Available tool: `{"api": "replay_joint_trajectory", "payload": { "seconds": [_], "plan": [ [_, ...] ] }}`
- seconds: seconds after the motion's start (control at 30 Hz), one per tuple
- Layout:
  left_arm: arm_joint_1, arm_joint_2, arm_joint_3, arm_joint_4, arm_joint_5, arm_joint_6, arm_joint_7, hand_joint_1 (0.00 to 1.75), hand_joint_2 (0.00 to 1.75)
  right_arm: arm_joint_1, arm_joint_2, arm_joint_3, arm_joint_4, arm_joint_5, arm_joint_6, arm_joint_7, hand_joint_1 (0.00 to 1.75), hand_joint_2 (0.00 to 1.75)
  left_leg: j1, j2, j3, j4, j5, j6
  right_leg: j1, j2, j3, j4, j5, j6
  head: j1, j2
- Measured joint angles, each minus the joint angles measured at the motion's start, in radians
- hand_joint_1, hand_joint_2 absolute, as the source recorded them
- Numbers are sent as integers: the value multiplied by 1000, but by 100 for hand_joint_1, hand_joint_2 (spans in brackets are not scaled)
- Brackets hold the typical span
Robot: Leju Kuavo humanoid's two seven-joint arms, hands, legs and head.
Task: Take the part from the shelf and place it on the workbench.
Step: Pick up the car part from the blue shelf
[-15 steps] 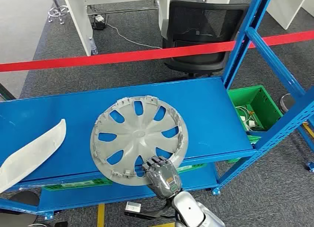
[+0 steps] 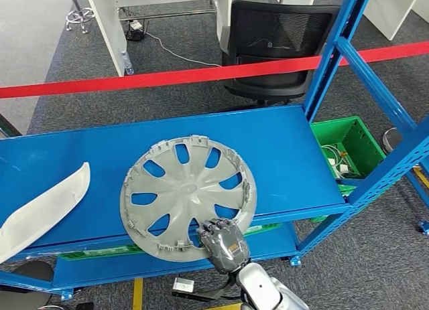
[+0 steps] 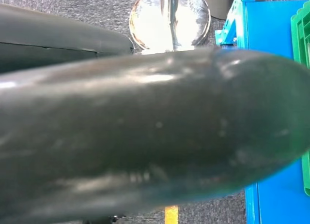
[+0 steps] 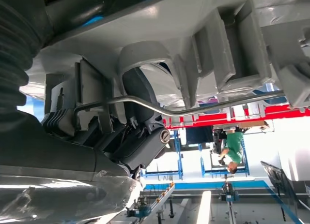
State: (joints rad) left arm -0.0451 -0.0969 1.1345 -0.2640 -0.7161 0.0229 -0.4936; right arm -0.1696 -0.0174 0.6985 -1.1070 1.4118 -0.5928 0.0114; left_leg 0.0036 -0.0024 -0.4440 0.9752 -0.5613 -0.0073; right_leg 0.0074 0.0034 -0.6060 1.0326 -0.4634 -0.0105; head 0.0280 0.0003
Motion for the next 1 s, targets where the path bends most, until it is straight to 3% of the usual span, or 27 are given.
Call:
{"api": "replay_joint_trajectory", "payload": {
  "seconds": [0.33,0.47,0.6,0.87,1.0],
  "plan": [
    [0,0,1,0,-8,26,5,0,0,9,-1,-1,-10,14,-38,0,175,175,0,0,0,0,0,0,0,0,0,0,0,0,0,0],
    [0,-1,11,0,-19,72,13,0,0,51,-1,-22,-102,40,-84,-27,175,175,0,0,0,0,0,0,0,0,0,0,0,0,0,0],
    [0,-8,24,0,-32,114,20,0,175,112,8,-65,-273,60,-89,-103,175,175,0,0,0,0,0,0,0,-1,0,0,0,0,0,0],
    [0,-15,31,0,-52,143,6,0,175,193,50,-180,-505,15,-89,-293,175,175,-1,0,0,0,0,0,-1,-1,0,0,0,0,0,0],
    [0,-15,31,0,-54,145,3,0,175,204,57,-197,-523,10,-89,-319,175,175,-1,0,0,0,0,0,-1,-1,0,0,0,0,0,0]
  ]
}}
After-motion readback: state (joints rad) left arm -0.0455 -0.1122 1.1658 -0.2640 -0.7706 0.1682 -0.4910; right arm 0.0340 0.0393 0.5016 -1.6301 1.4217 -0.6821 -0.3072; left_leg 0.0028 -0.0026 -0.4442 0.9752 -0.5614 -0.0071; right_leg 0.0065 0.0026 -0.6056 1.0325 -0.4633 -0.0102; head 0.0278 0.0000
